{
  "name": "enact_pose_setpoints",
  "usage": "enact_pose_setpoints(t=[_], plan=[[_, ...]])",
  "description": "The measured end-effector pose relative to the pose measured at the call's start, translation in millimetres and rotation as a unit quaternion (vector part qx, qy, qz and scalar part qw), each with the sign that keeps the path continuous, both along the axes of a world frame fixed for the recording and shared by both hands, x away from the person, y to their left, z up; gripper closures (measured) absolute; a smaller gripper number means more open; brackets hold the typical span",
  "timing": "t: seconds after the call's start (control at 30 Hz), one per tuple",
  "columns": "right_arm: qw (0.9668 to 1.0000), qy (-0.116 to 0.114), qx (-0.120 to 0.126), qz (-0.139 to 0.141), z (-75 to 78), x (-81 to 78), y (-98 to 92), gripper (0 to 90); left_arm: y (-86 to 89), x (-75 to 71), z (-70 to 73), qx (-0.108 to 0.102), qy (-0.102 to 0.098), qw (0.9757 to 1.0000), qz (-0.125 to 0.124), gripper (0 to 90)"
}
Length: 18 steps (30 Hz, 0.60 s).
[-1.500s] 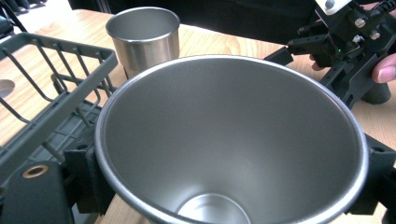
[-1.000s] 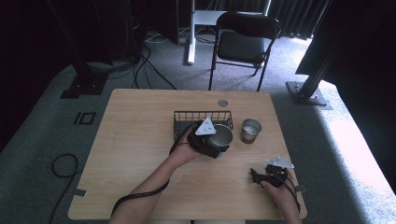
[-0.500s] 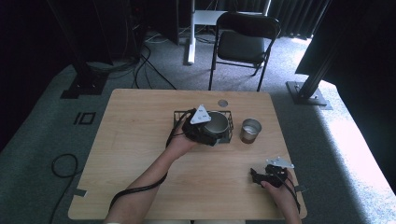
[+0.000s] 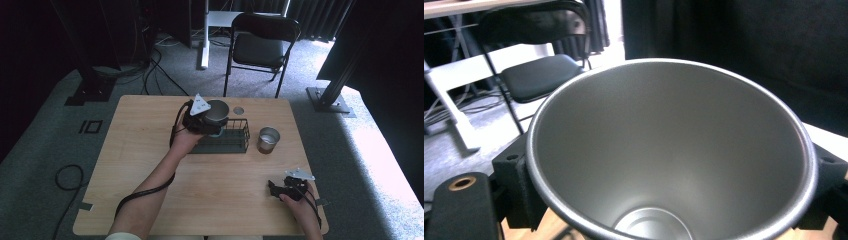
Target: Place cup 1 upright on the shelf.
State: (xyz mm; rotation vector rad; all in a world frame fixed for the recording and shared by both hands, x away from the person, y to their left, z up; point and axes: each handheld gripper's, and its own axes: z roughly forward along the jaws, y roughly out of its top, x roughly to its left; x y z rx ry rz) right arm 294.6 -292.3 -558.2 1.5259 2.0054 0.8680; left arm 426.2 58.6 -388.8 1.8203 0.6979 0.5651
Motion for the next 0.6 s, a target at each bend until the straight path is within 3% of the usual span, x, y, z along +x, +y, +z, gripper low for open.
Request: enact_pose_setpoints(t=[0.13, 0.33, 0.6], plan=[[1.0000, 0.000, 0.000, 0.000, 0.0, 0.0, 0.0, 11.4, 8.5, 7.7, -1.6, -0.007, -0.002, 0.9996, 0.027, 13.8], [1.0000, 0.000, 0.000, 0.000, 0.0, 0.0, 0.0, 11.4, 17.5, 16.9, -16.5, -0.015, 0.006, 0.9981, 0.059, 13.9], [1.0000, 0.000, 0.001, 0.000, 0.0, 0.0, 0.0, 11.4, 25.9, 27.1, -40.7, -0.025, 0.018, 0.9963, 0.080, 13.9]])
